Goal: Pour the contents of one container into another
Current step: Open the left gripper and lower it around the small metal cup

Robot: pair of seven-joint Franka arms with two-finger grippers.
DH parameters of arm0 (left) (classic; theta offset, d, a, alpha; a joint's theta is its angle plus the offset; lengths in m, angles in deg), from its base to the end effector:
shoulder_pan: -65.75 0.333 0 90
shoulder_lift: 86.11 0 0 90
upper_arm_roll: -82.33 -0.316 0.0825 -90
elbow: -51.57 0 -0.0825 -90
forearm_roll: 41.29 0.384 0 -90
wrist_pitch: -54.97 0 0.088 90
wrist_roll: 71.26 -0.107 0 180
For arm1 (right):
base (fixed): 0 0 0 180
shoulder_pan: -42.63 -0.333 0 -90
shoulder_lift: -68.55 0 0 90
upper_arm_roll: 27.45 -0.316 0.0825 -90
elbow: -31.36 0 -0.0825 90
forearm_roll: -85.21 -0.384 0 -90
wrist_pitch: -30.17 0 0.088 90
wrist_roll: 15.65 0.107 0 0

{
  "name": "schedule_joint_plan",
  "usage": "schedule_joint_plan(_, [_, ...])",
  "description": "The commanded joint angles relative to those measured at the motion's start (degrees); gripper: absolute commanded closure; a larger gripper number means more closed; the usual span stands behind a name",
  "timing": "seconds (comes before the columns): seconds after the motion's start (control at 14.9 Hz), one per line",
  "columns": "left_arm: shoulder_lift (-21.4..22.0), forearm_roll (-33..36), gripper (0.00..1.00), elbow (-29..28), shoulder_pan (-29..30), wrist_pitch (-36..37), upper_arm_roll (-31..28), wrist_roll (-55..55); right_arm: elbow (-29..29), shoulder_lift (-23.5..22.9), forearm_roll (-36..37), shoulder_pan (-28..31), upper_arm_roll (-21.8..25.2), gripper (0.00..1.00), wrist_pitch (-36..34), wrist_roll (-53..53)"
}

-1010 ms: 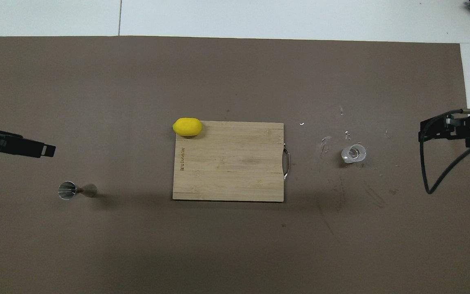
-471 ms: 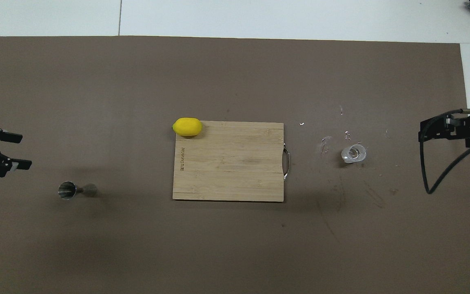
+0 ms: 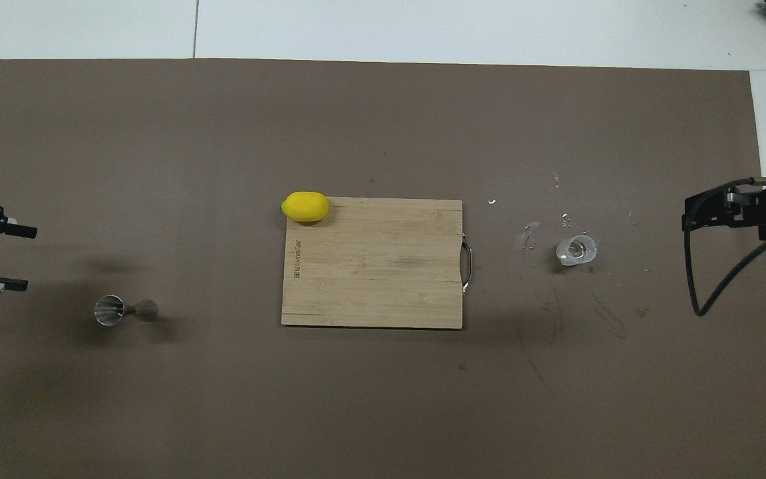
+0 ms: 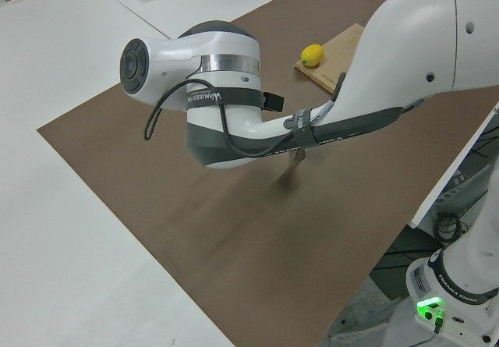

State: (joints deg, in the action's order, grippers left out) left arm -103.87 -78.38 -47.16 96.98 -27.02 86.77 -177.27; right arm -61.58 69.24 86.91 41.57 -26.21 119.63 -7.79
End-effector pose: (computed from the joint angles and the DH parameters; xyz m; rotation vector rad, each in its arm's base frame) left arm 0.5467 0.2002 0.3969 1.8476 -1.3663 0.4722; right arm 0.5483 -0.0050 0.6062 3.1005 -0.2172 -0.0725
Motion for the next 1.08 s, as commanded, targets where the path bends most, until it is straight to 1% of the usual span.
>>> schedule_joint_plan(0.0, [-1.9, -1.9, 0.0, -1.9, 2.7, 3.3, 0.6, -12.2, -0.3, 0.5, -0.1, 0.8, -0.4, 0.0, -0.5, -1.0])
schedule_joint_plan(0.13, [-1.6, -3.9, 0.0, -5.4, 3.7, 4.0, 0.6, -19.0, -0.3, 0.5, 0.0, 0.8, -0.4, 0.0, -0.5, -0.9])
schedule_joint_plan(0.2, [-1.9, -4.2, 0.0, -6.0, 4.3, 5.3, 0.6, -21.9, -0.3, 0.5, -0.1, 0.8, -0.5, 0.0, -0.5, -0.9])
schedule_joint_plan(0.27, [-3.4, -4.8, 0.0, -6.0, 4.6, 7.0, 0.6, -25.7, -0.3, 0.5, -0.1, 0.8, -0.5, 0.0, -0.5, -1.0])
schedule_joint_plan(0.34, [-5.4, -6.0, 0.0, -6.0, 5.5, 7.8, 0.5, -27.2, -0.3, 0.5, -0.1, 0.8, -0.5, 0.0, -0.5, -0.9])
schedule_joint_plan(0.47, [-7.6, -6.2, 0.0, -6.0, 7.4, 8.2, 0.6, -27.6, -0.3, 0.5, 0.0, 0.8, -0.4, 0.0, -0.5, -1.0])
schedule_joint_plan(0.61, [-10.2, -7.1, 0.0, -6.4, 9.5, 9.9, 0.6, -30.2, -0.3, 0.5, -0.1, 0.8, -0.4, 0.0, -0.5, -0.9])
schedule_joint_plan(0.74, [-9.5, -10.0, 0.0, -11.3, 10.1, 9.3, 0.5, -33.3, -0.3, 0.5, -0.1, 0.8, -0.5, 0.0, -0.5, -0.9])
schedule_joint_plan(0.81, [-9.0, -12.3, 0.0, -12.5, 10.1, 9.4, 0.5, -33.2, -0.3, 0.5, -0.1, 0.8, -0.5, 0.0, -0.5, -0.9])
schedule_joint_plan(0.94, [-8.5, -13.4, 0.0, -14.2, 9.3, 9.5, 0.5, -33.4, -0.3, 0.5, -0.1, 0.8, -0.5, 0.0, -0.5, -0.9])
schedule_joint_plan(1.01, [-8.1, -14.1, 0.0, -16.0, 8.8, 9.2, 0.6, -33.4, -0.3, 0.5, -0.1, 0.8, -0.4, 0.0, -0.5, -1.0])
